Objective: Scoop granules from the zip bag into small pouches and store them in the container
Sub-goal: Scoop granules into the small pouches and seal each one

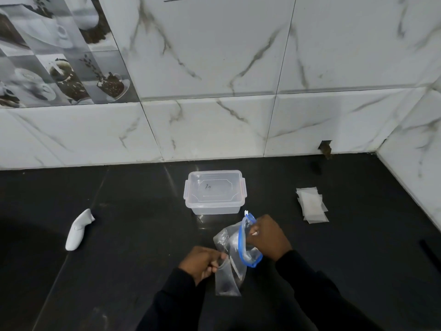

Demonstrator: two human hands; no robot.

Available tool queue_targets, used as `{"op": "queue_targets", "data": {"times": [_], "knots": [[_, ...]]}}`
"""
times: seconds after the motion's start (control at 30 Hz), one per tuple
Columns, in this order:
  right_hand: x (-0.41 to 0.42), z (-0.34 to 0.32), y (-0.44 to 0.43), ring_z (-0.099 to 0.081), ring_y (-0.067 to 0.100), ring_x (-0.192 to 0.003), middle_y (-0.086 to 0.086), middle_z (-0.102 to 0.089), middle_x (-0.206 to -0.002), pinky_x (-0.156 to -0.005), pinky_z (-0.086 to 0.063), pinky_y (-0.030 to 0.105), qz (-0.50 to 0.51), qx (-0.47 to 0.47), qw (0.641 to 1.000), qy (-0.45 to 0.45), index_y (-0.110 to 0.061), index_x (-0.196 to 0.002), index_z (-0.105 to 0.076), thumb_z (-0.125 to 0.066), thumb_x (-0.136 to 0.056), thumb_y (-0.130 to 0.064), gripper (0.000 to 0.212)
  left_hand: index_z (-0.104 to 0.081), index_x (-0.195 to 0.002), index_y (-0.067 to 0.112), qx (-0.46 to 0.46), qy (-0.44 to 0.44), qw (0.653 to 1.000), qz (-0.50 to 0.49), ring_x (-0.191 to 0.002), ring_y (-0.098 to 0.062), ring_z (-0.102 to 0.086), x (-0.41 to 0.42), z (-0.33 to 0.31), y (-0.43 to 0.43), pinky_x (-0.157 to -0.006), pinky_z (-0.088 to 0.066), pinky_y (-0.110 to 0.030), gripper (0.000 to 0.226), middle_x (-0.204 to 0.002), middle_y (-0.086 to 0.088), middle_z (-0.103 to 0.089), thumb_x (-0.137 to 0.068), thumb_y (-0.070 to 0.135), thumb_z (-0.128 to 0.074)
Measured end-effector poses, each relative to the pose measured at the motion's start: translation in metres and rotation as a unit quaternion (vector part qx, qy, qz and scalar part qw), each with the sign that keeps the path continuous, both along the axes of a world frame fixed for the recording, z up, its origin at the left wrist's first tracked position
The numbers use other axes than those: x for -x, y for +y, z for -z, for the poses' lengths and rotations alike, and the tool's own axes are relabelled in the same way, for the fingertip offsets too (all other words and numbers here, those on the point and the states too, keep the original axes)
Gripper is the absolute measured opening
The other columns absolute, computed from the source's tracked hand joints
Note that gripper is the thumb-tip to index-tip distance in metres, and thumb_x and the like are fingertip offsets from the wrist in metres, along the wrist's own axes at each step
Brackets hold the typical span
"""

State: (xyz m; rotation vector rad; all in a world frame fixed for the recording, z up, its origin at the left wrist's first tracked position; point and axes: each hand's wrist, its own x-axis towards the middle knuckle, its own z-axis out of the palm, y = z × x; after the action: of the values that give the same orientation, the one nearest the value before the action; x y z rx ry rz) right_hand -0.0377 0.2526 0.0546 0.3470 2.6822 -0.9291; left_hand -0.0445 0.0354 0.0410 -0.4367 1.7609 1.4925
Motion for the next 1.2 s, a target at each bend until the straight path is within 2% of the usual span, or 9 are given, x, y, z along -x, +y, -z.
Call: {"op": "queue_targets", "data": {"times": [0.07,0.2,0.33,0.5,0.57,0.67,0.87,1.07,1.2], "knots": [[0.005,0.003,-0.012,-0.061,0.022,-0.071,0.004,-0.056,-0.073,-0.064,-0.049,0.028,-0.001,-0.020,1.000,-0.005,-0.011,-0.059,-0.057,-0.064,-0.076,-0.020,0.020,-0.074,-0.087,-0.010,0.010,-0.001,1.000,0.001,-0.034,-0.007,-0.042,0.002,0.003,0.007,-0.034,-0.030,-0.013,0.021,-0.048,-0.004,-0.051,-0.079,-0.007,-0.055],[0.004,0.010,-0.026,-0.065,0.029,-0.091,0.008,-0.061,-0.102,-0.074,-0.046,0.030,-0.033,-0.084,0.996,0.018,-0.006,-0.093,-0.068,-0.058,-0.083,-0.015,0.017,-0.062,-0.056,0.003,0.034,0.016,0.999,0.008,-0.034,-0.009,-0.034,0.002,0.005,0.015,-0.036,-0.023,-0.015,0.010,-0.041,-0.003,-0.045,-0.059,0.003,-0.052],[0.000,0.013,-0.028,-0.064,0.026,-0.096,0.004,-0.055,-0.114,-0.085,-0.053,0.033,-0.083,-0.082,0.992,0.043,-0.009,-0.105,-0.066,-0.054,-0.091,-0.017,0.020,-0.071,-0.069,0.001,-0.018,0.035,0.999,-0.011,-0.042,-0.009,-0.038,0.003,0.008,0.013,-0.039,-0.031,-0.015,0.021,-0.049,-0.004,-0.050,-0.078,-0.006,-0.053],[0.002,0.001,-0.025,-0.062,0.025,-0.089,0.004,-0.055,-0.099,-0.080,-0.053,0.035,-0.037,-0.011,0.999,0.015,-0.015,-0.084,-0.060,-0.061,-0.082,-0.011,0.005,-0.076,-0.089,-0.003,-0.069,0.063,0.995,-0.018,-0.048,-0.008,-0.043,0.004,0.016,0.015,-0.046,-0.037,-0.017,0.028,-0.062,-0.009,-0.060,-0.086,-0.014,-0.050],[0.004,-0.001,-0.021,-0.059,0.020,-0.078,-0.001,-0.054,-0.085,-0.068,-0.048,0.027,0.013,0.024,1.000,0.012,-0.024,-0.068,-0.046,-0.064,-0.075,-0.006,0.027,-0.074,-0.091,-0.006,-0.062,0.053,0.996,-0.018,-0.043,-0.007,-0.041,0.003,0.015,0.016,-0.043,-0.035,-0.015,0.028,-0.058,-0.008,-0.056,-0.086,-0.015,-0.048],[0.007,0.001,-0.011,-0.060,0.018,-0.077,0.002,-0.058,-0.082,-0.062,-0.044,0.022,0.056,0.045,0.997,-0.002,-0.017,-0.070,-0.050,-0.075,-0.072,-0.012,0.026,-0.071,-0.091,-0.011,-0.031,0.033,0.998,-0.043,-0.037,-0.006,-0.038,0.002,0.016,0.014,-0.037,-0.031,-0.014,0.021,-0.051,-0.006,-0.049,-0.089,-0.012,-0.051],[0.012,-0.002,0.001,-0.065,0.017,-0.084,0.006,-0.065,-0.092,-0.075,-0.055,0.031,0.038,0.055,0.997,0.022,-0.006,-0.090,-0.063,-0.077,-0.078,-0.028,0.028,-0.072,-0.096,-0.014,-0.005,0.018,0.999,-0.037,-0.044,-0.009,-0.039,-0.004,0.019,0.005,-0.042,-0.035,-0.017,0.017,-0.054,-0.005,-0.049,-0.089,-0.002,-0.061],[0.006,-0.012,0.017,-0.070,0.027,-0.086,0.017,-0.070,-0.094,-0.080,-0.059,0.049,0.056,0.023,0.998,0.030,0.000,-0.070,-0.070,-0.062,-0.055,-0.043,0.046,-0.071,-0.087,-0.005,0.005,0.088,0.996,-0.019,-0.042,-0.008,-0.049,-0.010,0.008,-0.001,-0.044,-0.044,-0.020,0.014,-0.063,-0.007,-0.067,-0.082,-0.015,-0.063],[-0.008,-0.021,0.032,-0.063,0.009,-0.086,0.003,-0.066,-0.112,-0.071,-0.045,0.010,0.099,0.013,0.995,0.009,-0.001,-0.071,-0.072,-0.075,-0.073,-0.019,0.018,-0.072,-0.072,0.003,0.050,0.188,0.981,-0.008,-0.050,-0.012,-0.057,-0.013,-0.006,-0.014,-0.056,-0.050,-0.028,0.010,-0.063,-0.009,-0.070,-0.075,-0.007,-0.073]]}}
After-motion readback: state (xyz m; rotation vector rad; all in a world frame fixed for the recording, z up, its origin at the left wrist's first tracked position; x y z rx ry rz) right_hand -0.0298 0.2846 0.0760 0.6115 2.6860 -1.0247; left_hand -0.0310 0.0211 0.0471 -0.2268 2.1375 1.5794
